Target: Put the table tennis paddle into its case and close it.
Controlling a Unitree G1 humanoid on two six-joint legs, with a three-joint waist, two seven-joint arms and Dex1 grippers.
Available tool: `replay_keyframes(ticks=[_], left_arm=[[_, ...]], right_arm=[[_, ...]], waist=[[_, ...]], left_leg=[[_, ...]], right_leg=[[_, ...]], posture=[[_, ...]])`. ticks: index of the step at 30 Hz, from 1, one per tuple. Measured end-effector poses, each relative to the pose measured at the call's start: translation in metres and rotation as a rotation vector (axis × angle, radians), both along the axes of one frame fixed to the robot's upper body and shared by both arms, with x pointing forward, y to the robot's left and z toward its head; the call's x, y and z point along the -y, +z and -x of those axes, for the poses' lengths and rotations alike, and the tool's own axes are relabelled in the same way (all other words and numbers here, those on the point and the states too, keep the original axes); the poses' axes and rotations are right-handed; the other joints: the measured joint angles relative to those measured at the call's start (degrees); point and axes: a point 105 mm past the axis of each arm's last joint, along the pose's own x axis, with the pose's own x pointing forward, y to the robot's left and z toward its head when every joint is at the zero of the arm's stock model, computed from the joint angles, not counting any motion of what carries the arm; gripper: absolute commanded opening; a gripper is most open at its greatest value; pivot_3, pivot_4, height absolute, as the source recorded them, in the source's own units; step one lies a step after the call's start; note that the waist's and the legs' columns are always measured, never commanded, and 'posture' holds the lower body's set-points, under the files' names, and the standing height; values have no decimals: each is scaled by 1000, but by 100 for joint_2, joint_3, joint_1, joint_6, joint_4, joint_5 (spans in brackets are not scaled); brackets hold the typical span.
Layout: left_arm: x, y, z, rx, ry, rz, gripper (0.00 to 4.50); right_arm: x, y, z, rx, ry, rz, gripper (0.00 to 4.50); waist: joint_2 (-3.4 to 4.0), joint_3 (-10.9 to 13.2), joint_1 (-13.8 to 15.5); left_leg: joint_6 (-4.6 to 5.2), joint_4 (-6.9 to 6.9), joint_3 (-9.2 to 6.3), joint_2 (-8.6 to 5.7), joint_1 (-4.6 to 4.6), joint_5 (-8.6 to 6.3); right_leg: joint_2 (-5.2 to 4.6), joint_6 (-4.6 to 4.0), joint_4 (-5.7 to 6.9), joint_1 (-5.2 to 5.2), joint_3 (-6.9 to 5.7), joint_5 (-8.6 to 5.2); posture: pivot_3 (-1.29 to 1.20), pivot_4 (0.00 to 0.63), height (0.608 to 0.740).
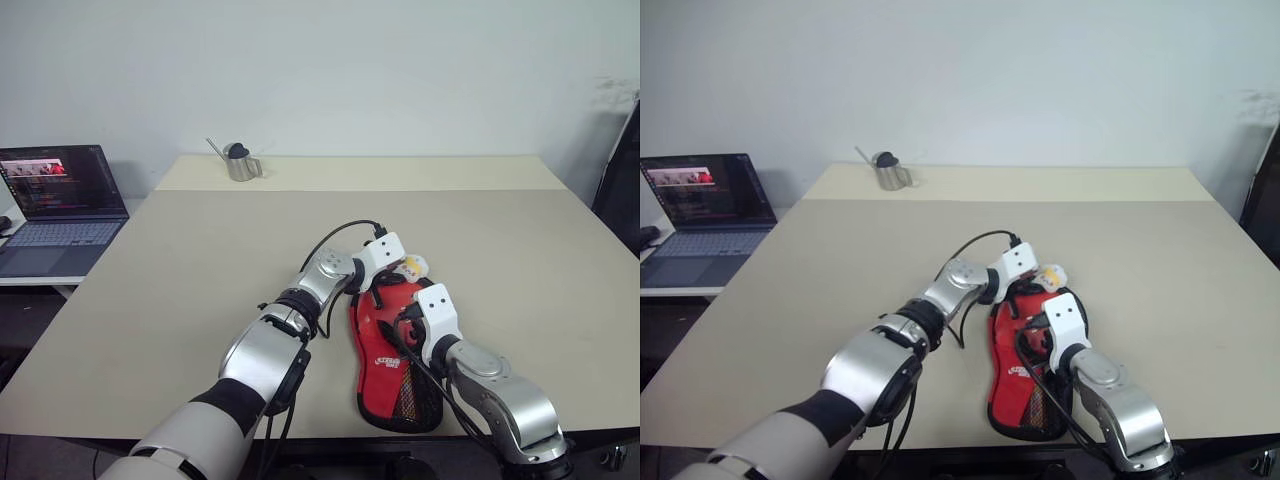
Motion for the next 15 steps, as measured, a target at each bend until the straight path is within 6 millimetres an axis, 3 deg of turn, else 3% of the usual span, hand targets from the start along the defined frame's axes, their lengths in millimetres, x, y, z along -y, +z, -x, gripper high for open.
replay_keyframes(ticks=[15], left_arm=[[26, 7, -8, 124, 156, -5, 28]], right_arm=[[-2, -1, 10, -2, -14, -20, 4500]], waist=[[-1, -4, 156]], left_leg=[[-1, 1, -2, -4, -3, -1]], right_leg=[[-3, 0, -3, 2, -4, 0]], posture=[[0, 150, 740]])
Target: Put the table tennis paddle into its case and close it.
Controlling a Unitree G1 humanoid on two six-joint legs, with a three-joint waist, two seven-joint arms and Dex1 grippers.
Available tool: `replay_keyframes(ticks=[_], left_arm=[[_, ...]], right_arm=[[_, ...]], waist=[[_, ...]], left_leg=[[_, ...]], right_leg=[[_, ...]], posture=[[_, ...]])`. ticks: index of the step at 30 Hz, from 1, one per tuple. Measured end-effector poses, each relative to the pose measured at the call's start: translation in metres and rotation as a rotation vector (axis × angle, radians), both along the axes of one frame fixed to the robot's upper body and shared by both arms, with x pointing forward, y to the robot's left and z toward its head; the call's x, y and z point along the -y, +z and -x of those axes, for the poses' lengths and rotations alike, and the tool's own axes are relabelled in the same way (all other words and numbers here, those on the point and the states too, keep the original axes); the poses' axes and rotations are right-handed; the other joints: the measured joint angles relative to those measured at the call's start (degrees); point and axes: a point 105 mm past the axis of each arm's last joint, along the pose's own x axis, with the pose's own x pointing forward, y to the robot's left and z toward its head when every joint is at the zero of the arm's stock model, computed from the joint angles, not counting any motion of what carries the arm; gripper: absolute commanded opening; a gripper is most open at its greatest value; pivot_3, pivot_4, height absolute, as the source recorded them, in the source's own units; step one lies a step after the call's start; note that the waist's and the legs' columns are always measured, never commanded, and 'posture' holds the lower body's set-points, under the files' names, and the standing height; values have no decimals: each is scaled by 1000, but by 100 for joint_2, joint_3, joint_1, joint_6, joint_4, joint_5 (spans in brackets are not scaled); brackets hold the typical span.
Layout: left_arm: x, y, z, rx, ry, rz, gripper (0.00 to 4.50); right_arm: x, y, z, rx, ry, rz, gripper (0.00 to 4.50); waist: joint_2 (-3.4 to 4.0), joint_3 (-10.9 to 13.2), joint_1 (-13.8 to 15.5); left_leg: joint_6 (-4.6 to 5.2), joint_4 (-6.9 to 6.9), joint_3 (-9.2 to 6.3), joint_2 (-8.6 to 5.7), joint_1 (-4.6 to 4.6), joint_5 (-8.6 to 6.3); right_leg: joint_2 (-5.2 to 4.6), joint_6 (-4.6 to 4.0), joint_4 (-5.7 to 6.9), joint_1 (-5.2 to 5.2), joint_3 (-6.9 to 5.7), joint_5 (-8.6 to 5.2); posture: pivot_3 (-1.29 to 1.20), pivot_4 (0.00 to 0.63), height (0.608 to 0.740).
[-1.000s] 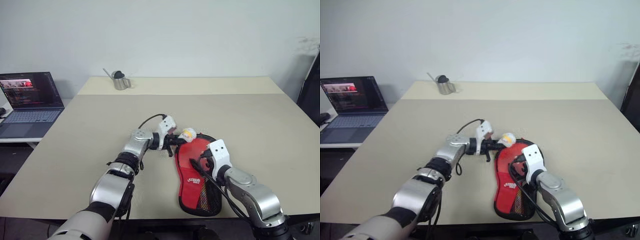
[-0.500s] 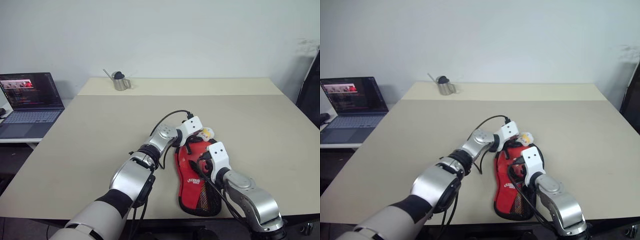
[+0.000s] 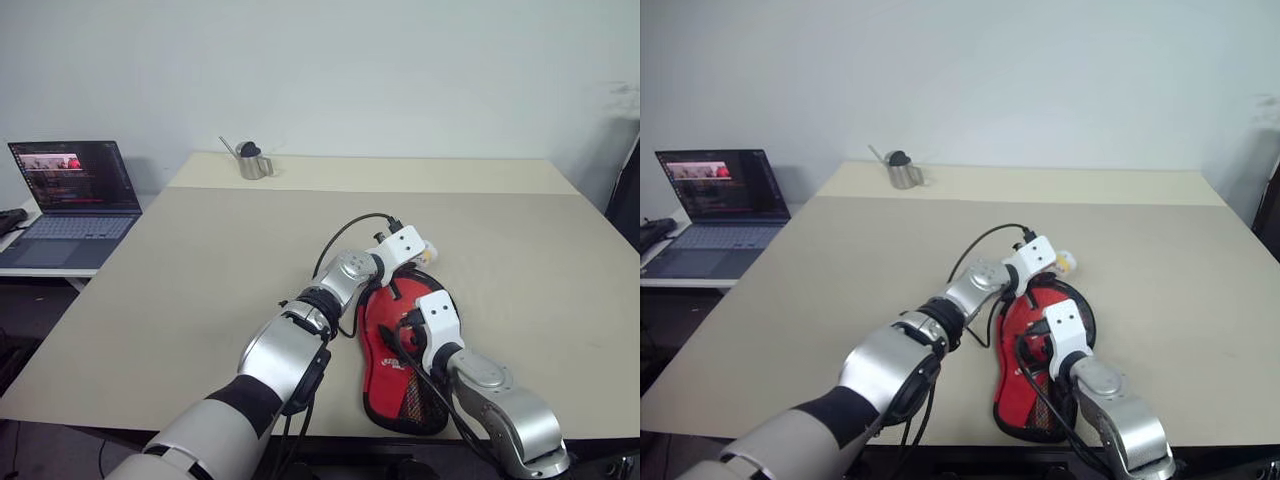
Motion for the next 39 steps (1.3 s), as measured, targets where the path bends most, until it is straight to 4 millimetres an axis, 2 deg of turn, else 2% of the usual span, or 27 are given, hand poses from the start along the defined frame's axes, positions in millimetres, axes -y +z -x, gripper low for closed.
replay_keyframes(ticks=[23, 33, 39], left_arm=[[1, 20, -15, 257, 163, -68, 28], [5, 17, -13, 328, 145, -147, 28], [6, 10, -11, 285, 130, -180, 28]], right_arm=[[-19, 1, 13, -11, 4, -59, 4500], [-21, 1, 19, -14, -4, -68, 4500], [-23, 0, 20, -16, -8, -73, 4500]], waist=[[0, 0, 3], [0, 0, 2], [0, 0, -7]], left_leg=[[-3, -1, 0, 1, -5, -2], [-8, -2, 1, 2, -7, -5], [-11, -3, 1, 3, -6, -6]], right_leg=[[-2, 0, -3, -3, -4, -1], [-3, -3, -6, -5, -5, -3], [-3, -9, -7, -5, -7, -7]], posture=[[0, 150, 740], [0, 150, 740], [0, 150, 740]])
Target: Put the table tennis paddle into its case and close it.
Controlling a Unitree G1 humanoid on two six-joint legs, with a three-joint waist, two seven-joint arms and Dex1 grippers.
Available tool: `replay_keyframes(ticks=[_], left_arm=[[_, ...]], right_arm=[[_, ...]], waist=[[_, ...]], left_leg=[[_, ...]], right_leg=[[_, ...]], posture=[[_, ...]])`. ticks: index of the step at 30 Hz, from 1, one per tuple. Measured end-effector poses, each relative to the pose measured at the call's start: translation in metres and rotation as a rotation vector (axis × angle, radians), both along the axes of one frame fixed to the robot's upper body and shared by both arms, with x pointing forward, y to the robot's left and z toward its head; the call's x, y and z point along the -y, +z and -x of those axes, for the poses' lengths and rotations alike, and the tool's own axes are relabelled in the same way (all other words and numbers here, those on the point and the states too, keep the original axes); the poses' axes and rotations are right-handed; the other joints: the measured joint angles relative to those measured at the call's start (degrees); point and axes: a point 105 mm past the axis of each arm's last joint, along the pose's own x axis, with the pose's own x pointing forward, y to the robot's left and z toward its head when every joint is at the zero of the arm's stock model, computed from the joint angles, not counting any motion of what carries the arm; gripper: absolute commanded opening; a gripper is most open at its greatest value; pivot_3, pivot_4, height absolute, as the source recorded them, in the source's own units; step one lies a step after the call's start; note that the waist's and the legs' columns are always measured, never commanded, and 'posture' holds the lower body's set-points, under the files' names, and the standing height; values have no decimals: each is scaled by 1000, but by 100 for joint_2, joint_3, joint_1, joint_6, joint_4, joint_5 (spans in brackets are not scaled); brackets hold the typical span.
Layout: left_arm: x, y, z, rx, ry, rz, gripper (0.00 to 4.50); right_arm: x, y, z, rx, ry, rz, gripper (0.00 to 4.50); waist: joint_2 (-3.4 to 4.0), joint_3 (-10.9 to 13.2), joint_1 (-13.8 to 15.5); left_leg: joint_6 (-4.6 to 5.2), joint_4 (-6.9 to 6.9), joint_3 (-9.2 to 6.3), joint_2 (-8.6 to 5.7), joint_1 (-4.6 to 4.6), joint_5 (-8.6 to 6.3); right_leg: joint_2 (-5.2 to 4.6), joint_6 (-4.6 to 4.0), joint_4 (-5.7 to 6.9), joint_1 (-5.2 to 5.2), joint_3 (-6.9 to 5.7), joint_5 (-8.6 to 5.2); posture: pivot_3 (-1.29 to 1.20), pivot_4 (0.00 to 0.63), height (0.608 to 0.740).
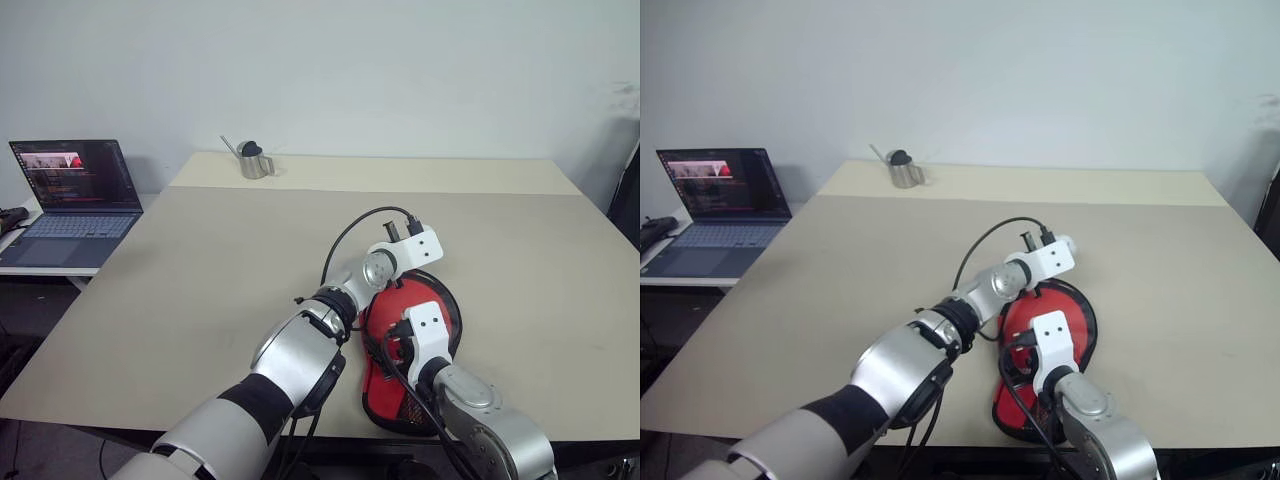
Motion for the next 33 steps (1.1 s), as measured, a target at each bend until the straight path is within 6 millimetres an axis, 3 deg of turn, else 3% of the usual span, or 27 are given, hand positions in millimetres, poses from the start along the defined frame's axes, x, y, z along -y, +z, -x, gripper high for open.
replay_keyframes(ticks=[4, 12, 25, 33], left_arm=[[2, -6, 4, -55, -35, -24, 28], [3, -10, 7, -115, -52, -17, 2820], [10, -8, 14, -194, -121, 46, 2820], [17, 16, 17, -244, -194, 259, 2820]], right_arm=[[-1, 0, 0, -1, 0, -3, 4500], [-1, 0, 0, -1, -5, -2, 4500], [-3, 1, -2, -5, 20, 6, 4500], [2, 2, -4, -10, 25, 5, 4500]], waist=[[2, -1, -11], [2, -1, -12], [2, -2, -16], [2, -2, -30]], left_leg=[[-3, -1, 1, 3, 2, -2], [-4, -2, 1, 3, 2, -2], [-4, 0, 3, 6, 5, -2], [-4, 2, 6, 8, 4, -2]], right_leg=[[0, -4, 0, 0, -2, -3], [0, -3, 0, 0, -2, -3], [0, -16, 0, 0, -4, -10], [0, -18, 1, 0, -5, -11]], posture=[[0, 150, 740], [0, 150, 740], [0, 150, 740], [0, 150, 740]])
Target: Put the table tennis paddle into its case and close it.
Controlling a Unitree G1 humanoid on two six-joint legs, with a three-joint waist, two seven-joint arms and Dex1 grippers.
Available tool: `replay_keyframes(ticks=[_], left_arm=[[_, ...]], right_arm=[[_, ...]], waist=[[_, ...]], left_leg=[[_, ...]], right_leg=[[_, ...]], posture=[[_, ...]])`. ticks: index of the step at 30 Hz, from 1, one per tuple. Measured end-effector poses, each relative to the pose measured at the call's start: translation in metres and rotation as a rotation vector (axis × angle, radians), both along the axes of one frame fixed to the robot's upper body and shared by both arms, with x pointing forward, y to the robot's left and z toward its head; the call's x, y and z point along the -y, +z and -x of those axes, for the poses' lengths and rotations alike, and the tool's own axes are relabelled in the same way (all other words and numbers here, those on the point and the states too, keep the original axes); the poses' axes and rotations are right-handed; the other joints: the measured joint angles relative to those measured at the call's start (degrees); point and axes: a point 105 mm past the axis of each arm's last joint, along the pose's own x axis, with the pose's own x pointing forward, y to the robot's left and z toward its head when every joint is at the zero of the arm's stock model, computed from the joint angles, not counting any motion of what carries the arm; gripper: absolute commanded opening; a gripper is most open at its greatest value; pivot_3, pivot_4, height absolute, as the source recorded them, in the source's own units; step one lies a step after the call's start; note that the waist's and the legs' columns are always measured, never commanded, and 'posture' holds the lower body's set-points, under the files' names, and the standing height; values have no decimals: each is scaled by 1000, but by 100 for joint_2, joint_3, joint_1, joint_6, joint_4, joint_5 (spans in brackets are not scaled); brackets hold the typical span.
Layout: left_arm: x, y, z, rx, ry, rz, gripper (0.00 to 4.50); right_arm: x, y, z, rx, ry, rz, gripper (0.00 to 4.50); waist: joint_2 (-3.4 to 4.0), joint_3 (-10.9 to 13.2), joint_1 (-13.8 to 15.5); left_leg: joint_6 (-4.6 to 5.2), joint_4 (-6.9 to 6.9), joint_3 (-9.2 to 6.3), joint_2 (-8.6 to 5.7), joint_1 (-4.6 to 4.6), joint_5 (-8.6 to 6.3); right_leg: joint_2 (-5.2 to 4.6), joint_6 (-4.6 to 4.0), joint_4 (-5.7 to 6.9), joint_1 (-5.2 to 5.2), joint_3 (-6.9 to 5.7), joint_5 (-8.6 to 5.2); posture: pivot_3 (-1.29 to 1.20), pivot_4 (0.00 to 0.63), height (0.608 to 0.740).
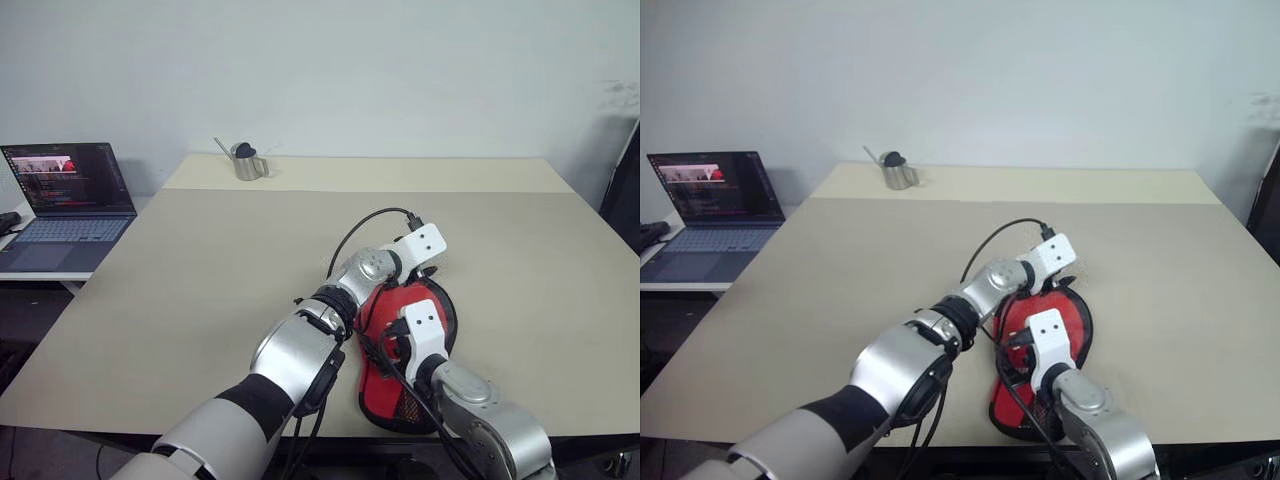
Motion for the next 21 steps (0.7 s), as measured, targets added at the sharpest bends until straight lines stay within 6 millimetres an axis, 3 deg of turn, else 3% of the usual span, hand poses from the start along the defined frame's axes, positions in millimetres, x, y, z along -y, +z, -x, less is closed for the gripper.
replay_keyframes(ticks=[4, 6, 11, 21], left_arm=[[-4, 38, -5, 50, -38, 101, 2820], [-17, 47, -10, 79, -41, 110, 2820], [-61, 25, -19, -25, -17, 152, 2820], [-102, 11, 6, -237, -262, 306, 2820]], right_arm=[[3, 4, 2, -5, 9, -11, 4500], [6, 5, 3, -12, 6, -25, 4500], [17, 9, 7, -25, 5, -26, 4500], [35, 22, 16, -46, 11, -33, 4500]], waist=[[0, 0, 7], [2, -1, -9], [4, -2, -12], [6, 0, -7]], left_leg=[[0, -2, 2, -1, -4, 0], [0, -6, 4, 0, -3, 0], [0, -5, 0, -1, -5, 0], [0, -6, -1, 0, -8, 0]], right_leg=[[-2, 7, -1, -2, 1, 4], [-1, 17, -1, -4, 4, 9], [0, 18, 3, -6, 2, 11], [0, 14, 3, -11, 4, 9]], posture=[[0, 150, 740], [0, 150, 740], [0, 150, 740], [0, 150, 740]])
